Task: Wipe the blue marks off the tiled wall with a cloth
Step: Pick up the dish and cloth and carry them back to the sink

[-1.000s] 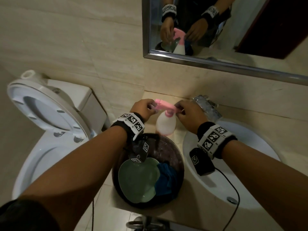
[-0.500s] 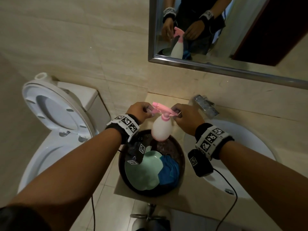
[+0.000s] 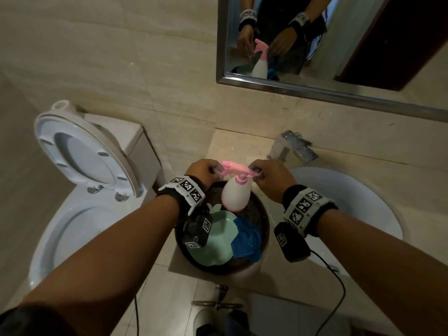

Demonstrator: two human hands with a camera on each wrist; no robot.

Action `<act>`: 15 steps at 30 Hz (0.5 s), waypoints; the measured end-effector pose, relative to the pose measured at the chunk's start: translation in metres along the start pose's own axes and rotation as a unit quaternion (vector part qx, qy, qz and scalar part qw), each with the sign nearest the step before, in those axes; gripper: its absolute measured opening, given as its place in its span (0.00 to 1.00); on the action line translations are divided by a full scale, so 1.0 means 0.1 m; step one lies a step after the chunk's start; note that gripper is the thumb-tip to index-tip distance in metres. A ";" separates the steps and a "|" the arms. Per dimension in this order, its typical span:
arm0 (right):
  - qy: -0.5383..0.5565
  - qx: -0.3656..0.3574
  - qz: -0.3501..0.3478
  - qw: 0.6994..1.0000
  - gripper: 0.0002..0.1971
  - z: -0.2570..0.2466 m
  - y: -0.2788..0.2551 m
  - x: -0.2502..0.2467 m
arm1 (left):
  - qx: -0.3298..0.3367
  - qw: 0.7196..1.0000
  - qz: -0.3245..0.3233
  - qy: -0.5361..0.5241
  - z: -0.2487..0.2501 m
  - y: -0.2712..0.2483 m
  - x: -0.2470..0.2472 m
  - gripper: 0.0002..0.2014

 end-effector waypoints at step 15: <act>0.004 -0.003 -0.017 1.000 0.12 0.07 -0.07 0.05 | -0.032 0.999 0.011 0.000 -0.06 -0.08 0.10 0.11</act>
Point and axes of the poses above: each hand's wrist, its own y-axis towards the middle knuckle, its own x-axis out of the palm, z = x × y, the point moved 4 cm from there along y, towards the middle knuckle, and after that the axes turned 1 degree about x, right-handed, at the moved point
